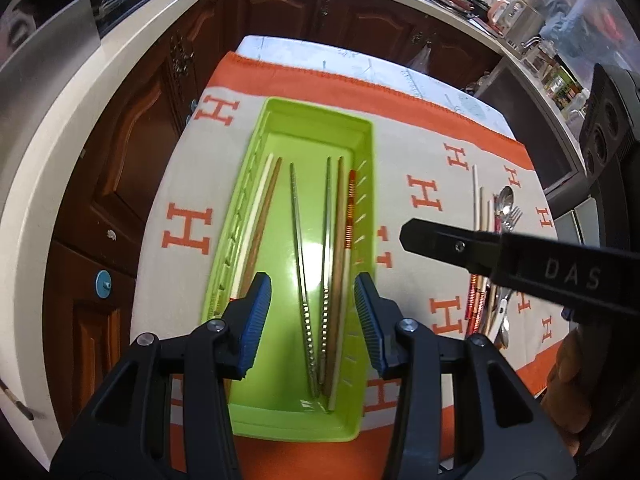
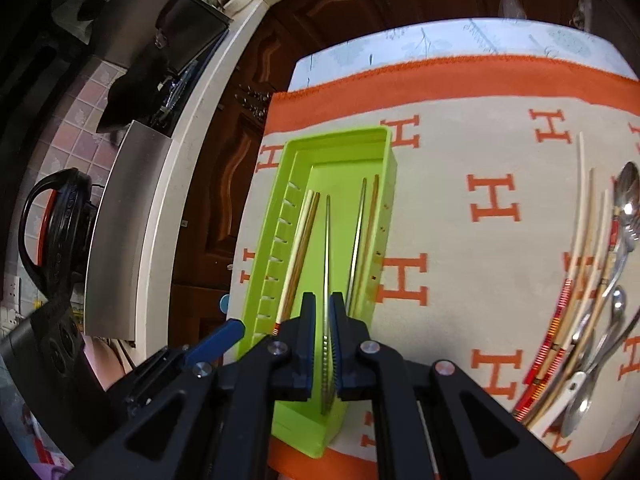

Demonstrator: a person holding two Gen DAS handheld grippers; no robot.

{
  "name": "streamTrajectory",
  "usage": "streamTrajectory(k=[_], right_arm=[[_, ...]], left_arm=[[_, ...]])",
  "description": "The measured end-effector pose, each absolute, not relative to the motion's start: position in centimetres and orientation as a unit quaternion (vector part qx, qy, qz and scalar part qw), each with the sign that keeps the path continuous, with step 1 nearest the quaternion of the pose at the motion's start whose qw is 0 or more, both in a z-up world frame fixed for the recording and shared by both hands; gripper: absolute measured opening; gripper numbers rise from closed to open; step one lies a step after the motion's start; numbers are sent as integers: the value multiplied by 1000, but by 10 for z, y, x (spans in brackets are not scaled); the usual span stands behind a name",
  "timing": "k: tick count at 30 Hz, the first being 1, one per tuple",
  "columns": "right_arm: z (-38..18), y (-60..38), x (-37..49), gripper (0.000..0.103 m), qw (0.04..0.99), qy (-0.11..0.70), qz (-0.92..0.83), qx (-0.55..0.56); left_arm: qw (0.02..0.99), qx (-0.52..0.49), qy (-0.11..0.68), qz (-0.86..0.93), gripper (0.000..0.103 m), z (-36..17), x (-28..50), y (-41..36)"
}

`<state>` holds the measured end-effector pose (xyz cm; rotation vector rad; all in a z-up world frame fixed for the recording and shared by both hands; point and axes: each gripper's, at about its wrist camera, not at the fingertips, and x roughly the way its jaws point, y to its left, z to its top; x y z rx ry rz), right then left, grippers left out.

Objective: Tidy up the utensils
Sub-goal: 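Lower both metal chopsticks into the green tray and open both tools, then withdraw both open tools from the tray toward the utensil pile, then grasp a white red-banded chopstick from the pile with the left tool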

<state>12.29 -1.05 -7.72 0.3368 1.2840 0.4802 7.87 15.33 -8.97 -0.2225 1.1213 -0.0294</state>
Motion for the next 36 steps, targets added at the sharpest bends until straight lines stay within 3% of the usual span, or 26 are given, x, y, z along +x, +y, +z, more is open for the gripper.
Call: streamTrajectory(k=[19,26,28,29,30,36], right_arm=[[4,-122,86,7,837,509,180,89],[18,-173,98,7,848,499,148,97],[12,-186,105,18,848,501,137,105],[8,-191,107,31,848,502,133,107],[1,-198,111,37,847,504,127,114],[-44,-218,125,37,825,534,116,144]], left_arm=[[865,-43,495,-63,40,-13,86,61],[859,-13,501,-103,40,-9,113,1],[855,-9,507,-112,40,-15,124,-13],[851,-9,512,-114,40,-21,131,-20],[847,-11,518,-118,40,-27,137,-26],[815,8,563,-139,40,-78,172,-60]])
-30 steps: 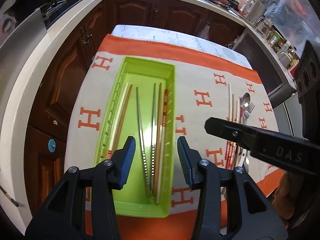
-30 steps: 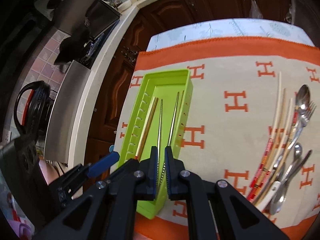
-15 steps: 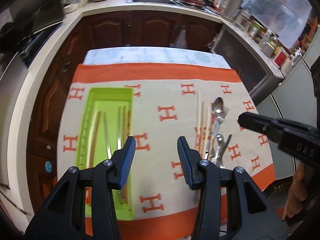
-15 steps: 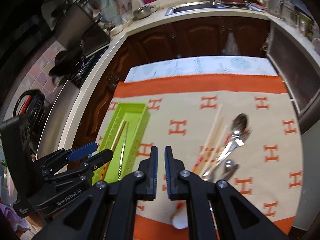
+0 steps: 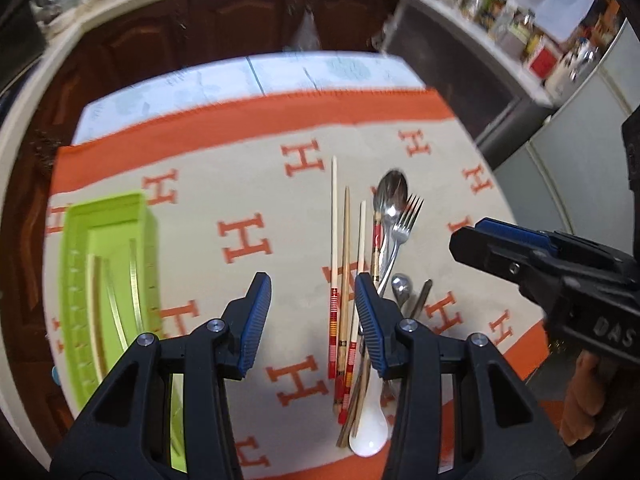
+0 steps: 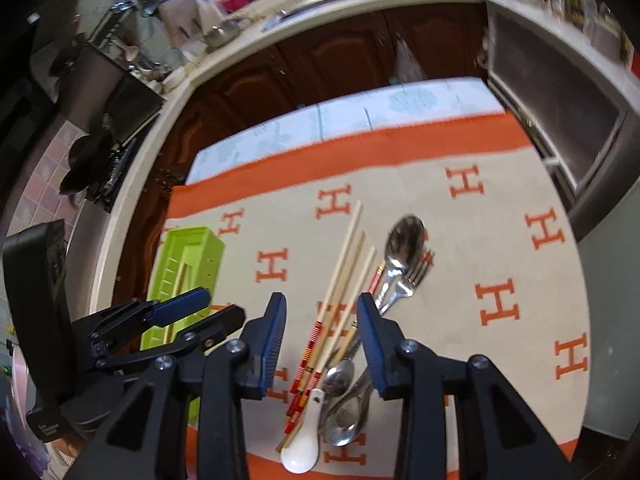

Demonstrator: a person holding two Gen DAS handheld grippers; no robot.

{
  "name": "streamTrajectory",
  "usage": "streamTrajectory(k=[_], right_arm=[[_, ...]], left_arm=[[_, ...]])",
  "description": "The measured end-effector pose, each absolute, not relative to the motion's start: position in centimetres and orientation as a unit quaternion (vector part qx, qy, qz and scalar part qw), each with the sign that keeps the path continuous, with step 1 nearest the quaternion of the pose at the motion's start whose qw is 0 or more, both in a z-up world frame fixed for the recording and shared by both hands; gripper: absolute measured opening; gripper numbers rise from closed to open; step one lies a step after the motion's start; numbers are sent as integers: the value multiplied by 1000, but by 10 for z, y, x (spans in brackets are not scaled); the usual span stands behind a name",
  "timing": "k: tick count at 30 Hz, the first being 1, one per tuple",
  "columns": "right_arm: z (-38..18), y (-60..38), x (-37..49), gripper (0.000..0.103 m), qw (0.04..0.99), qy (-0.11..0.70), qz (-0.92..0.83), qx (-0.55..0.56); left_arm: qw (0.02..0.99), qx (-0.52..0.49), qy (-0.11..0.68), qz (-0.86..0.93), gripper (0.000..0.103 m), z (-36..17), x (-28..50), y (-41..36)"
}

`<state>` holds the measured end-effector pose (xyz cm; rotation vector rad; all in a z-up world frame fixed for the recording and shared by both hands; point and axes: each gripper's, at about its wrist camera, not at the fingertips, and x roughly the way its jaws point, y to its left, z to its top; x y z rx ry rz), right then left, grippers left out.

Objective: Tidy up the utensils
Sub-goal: 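Grasp a white red-banded chopstick from the pile with the left tool, then grasp a plain wooden chopstick with the right tool while the left lifts its chopstick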

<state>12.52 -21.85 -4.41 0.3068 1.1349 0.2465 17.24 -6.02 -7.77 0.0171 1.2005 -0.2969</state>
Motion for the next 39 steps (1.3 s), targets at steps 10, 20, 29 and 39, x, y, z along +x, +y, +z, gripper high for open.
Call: streamTrajectory(k=[10,20,29,39], right_arm=[[-100,-237,145,37,787,570,118,204],[-118,-237,153,37,775,581,125,214],[-123,-230,155,37,768,589,131,213],[-135,-207,166,36,745,612,145,221]], left_arm=[[758,10,633,-156,15,-158,198,-86],[744,23,649,-158,13,-177,204,-99],[747,8,647,-151,13,-185,207,-96],[759,-39,642,-104,3,-183,199,-59]])
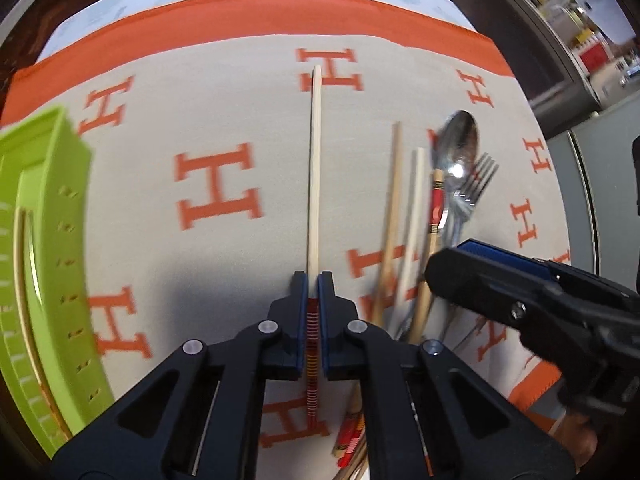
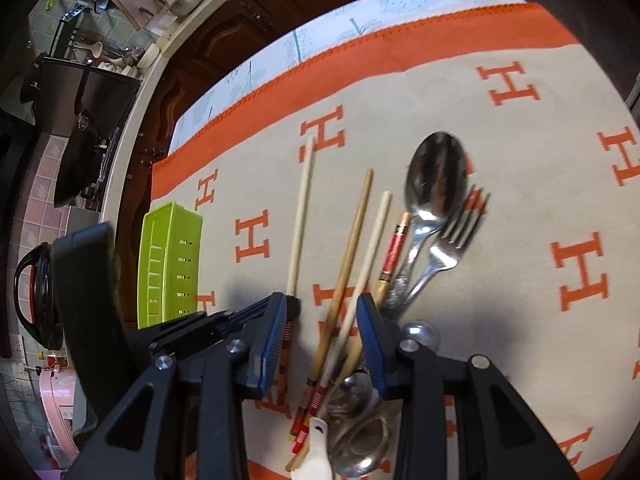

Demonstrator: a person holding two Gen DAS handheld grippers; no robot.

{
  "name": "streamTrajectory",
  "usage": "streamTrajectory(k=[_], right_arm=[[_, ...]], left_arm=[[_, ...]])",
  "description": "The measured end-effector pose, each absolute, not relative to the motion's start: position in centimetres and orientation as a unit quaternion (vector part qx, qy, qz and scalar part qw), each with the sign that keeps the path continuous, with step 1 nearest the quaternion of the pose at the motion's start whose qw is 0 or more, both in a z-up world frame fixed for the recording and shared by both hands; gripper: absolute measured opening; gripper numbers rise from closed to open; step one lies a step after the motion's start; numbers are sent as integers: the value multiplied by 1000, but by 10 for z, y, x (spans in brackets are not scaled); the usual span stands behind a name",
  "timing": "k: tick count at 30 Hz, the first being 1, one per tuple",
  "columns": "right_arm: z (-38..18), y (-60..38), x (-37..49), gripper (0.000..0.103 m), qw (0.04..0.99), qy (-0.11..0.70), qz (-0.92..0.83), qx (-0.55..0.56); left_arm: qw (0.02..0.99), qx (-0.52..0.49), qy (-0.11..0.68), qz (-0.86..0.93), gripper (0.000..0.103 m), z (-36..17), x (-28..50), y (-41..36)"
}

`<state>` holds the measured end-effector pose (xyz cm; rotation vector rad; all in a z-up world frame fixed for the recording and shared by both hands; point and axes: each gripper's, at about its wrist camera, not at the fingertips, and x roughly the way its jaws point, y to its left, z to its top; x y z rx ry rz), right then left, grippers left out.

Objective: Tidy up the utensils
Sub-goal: 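Grasp a plain wooden chopstick with the right tool while the left lifts its chopstick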

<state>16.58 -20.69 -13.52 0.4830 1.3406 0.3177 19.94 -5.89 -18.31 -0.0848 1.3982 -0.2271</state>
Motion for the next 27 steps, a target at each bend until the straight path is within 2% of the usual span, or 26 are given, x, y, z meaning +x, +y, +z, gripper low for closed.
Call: streamTrajectory(k=[3,10,15,20,22,23,27], right_arm=[[-142,-198,170,32,735,623,147,223],[-154,-182,180,29,726,645,121,206],[-163,-170,184,24,720,664,93,178],[-159,-152,182,23,739,659,70,121],[-159,-141,177,19,753,651,60,79],[-158,-138,175,9,760,645,51,62],[-157,-135,170,9,776,627,44,51]], left_arm=[[760,-50,641,-99,3,-179,194,-43],[772,-74,622,-105,3,-156,177,-16],[779,-84,610,-114,3,-142,166,-5],[784,-96,603,-117,3,-133,157,3],[786,-99,599,-117,3,-130,153,8],[787,-101,597,-117,3,-127,151,11],[793,-104,589,-115,3,-119,140,20]])
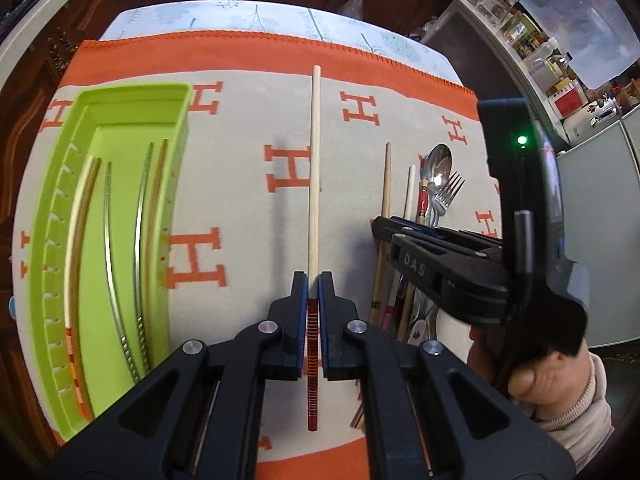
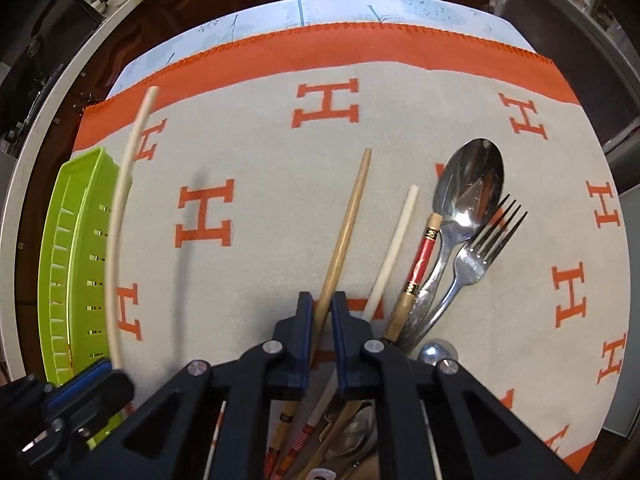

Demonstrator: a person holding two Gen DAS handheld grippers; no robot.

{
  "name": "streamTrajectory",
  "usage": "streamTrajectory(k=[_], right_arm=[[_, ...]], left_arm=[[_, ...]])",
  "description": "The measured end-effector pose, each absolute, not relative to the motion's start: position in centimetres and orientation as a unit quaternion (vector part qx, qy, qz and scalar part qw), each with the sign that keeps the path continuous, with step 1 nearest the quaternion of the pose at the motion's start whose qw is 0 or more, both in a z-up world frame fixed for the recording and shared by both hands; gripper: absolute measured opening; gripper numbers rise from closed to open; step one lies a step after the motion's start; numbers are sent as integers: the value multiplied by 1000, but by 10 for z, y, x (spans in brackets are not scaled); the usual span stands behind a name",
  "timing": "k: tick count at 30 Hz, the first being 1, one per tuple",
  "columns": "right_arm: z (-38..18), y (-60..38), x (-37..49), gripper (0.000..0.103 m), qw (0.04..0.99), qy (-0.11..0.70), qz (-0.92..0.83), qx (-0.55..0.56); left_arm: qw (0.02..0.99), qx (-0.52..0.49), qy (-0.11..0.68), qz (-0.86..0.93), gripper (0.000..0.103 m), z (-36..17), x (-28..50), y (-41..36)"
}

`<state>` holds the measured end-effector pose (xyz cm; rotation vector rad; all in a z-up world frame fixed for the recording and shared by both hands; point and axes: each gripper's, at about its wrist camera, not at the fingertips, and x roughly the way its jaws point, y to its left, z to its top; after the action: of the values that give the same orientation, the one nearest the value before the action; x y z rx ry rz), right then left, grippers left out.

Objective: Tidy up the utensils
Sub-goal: 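Grasp a plain wooden chopstick with the right tool while the left lifts its chopstick, then lower both chopsticks into the green tray and open both tools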

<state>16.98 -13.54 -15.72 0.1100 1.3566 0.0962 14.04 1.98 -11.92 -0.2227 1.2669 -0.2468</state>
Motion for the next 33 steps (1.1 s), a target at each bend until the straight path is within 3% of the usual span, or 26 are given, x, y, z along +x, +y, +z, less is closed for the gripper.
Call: streamTrajectory(k=[7,23,33], right_arm=[[-147,-141,153,6,753,638,93,130],[-37,-47,116,6,769,573,254,123],[-78,3,149,6,743,609,234,149]], left_arm=[[809,-104,568,-108,3,-96,114,42],[842,-120,524,-43,3,-71,74,134],[839,-107,534,3,3,-87,79,161]])
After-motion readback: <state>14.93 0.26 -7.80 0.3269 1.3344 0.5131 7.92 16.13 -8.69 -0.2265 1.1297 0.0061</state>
